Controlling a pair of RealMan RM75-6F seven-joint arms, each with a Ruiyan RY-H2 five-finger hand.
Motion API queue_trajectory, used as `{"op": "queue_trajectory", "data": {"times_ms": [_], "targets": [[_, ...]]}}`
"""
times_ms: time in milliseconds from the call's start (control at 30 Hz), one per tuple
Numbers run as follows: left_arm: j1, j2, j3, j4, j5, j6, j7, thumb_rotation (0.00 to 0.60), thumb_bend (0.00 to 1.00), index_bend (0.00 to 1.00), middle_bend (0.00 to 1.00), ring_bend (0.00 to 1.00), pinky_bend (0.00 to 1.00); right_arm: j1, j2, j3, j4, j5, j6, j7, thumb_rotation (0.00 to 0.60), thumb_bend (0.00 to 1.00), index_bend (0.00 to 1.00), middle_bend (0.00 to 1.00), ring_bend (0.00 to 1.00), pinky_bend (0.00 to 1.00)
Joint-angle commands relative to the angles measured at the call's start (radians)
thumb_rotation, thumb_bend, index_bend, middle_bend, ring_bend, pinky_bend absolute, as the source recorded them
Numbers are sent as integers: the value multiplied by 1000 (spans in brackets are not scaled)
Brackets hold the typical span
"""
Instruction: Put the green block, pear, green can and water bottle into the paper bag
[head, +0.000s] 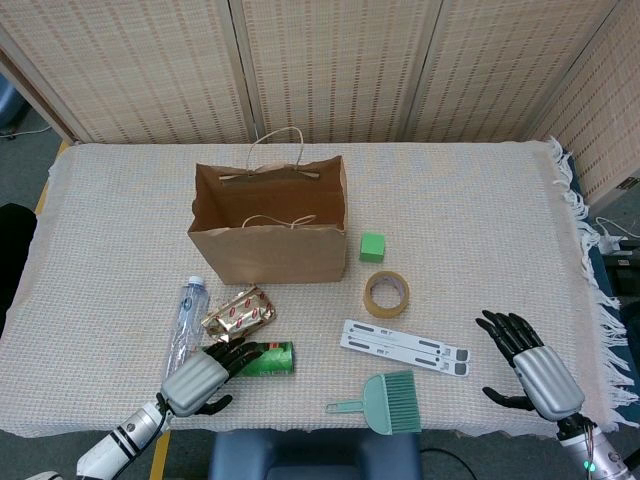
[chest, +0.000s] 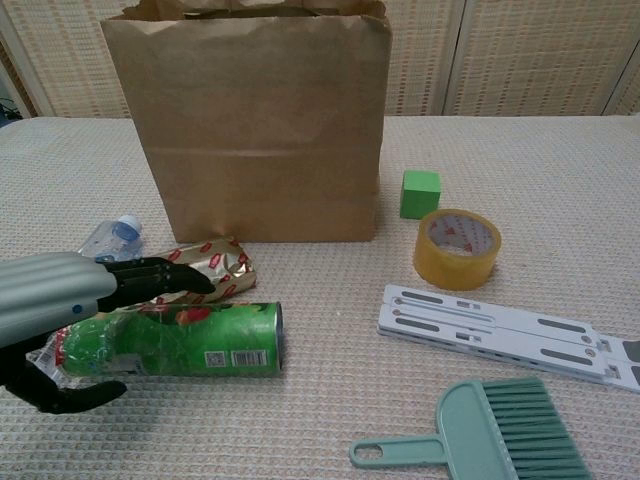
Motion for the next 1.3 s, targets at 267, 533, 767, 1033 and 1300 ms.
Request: {"op": "queue_trajectory", "data": {"times_ms": [267,533,767,1033,1300], "targets": [[-51,-49,-44,43,-95,-70,95,600,368,29,0,0,187,1,4,-1,-4,1,-4,5,600,69,0,0,0,23],[-64,-64,-44,83,-156,-94,145,600,368,127,70,58,222,2,5,-2,-4,0,-4,8,600,69,0,0,0,22],[-53,-45,-21,80,-169,-77,160,600,369,195,175,173,328,1,4,-2,-4,-1,-2,7,600,69,0,0,0,22],[-24,-12,12,45,-147,-26,148,600,369,204,180,190,343,0,3,-2,-4,-2,-3,1,600,68,0,0,0,23],[-19,-24,21,63,-176,-41,162,600,367,169,153,152,305,-1,2,-2,-2,-3,0,0,600,68,0,0,0,22]]}}
